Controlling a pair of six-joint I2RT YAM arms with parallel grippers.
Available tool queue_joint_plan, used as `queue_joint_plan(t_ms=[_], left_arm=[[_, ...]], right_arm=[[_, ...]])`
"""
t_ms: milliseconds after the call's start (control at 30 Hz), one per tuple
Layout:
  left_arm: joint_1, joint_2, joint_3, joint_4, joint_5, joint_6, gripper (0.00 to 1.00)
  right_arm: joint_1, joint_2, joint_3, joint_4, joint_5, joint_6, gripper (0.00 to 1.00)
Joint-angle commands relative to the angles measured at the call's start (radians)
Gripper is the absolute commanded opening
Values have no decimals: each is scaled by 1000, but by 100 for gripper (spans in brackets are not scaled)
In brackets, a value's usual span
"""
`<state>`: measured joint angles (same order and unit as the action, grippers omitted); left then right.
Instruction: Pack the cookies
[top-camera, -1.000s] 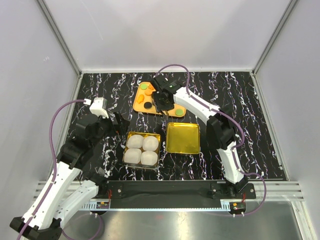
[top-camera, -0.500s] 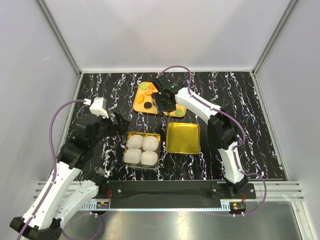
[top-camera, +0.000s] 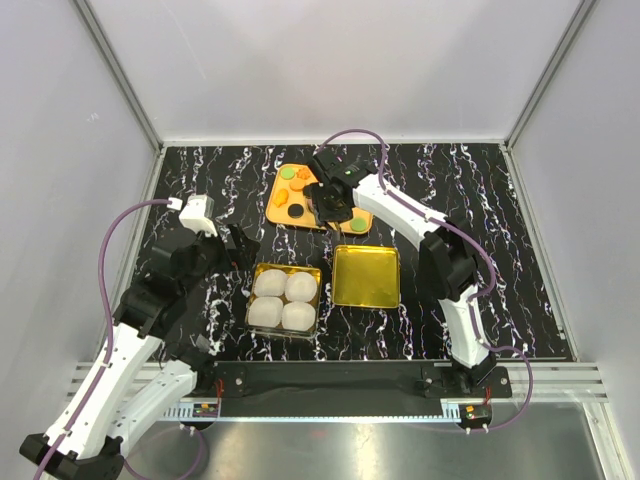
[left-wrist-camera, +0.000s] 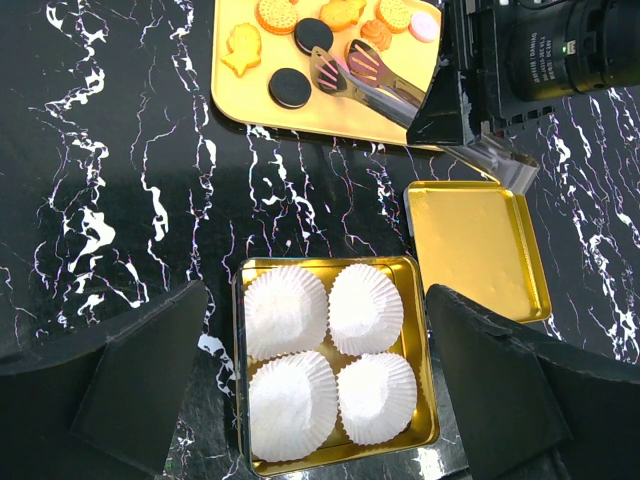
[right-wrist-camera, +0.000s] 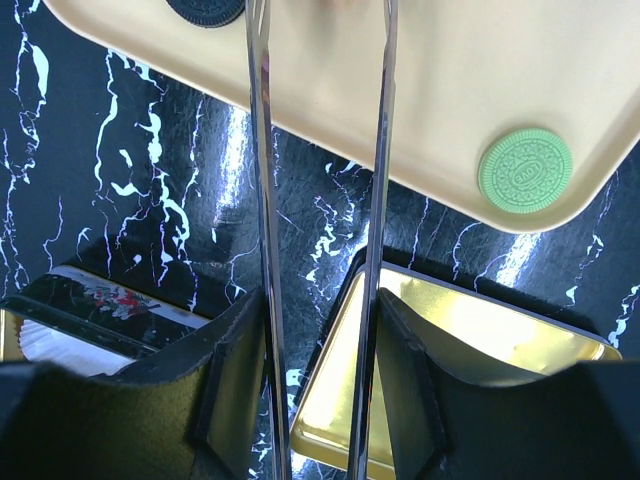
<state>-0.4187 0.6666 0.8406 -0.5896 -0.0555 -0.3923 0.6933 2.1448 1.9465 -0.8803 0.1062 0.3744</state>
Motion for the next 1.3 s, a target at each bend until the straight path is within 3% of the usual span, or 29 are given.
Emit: queue_joint_plan(t_ms=[0, 467, 1267], left_arm=[[4, -13, 6, 36, 13, 0, 99], [4, -15, 3, 36, 11, 0, 99], [4, -13, 3, 36, 13, 0, 99]], right_arm=[[-2, -60, 6, 14, -13, 9, 52], [-5, -36, 78, -25, 10, -14, 43], [-5, -111, 95, -42, 58, -34, 43]])
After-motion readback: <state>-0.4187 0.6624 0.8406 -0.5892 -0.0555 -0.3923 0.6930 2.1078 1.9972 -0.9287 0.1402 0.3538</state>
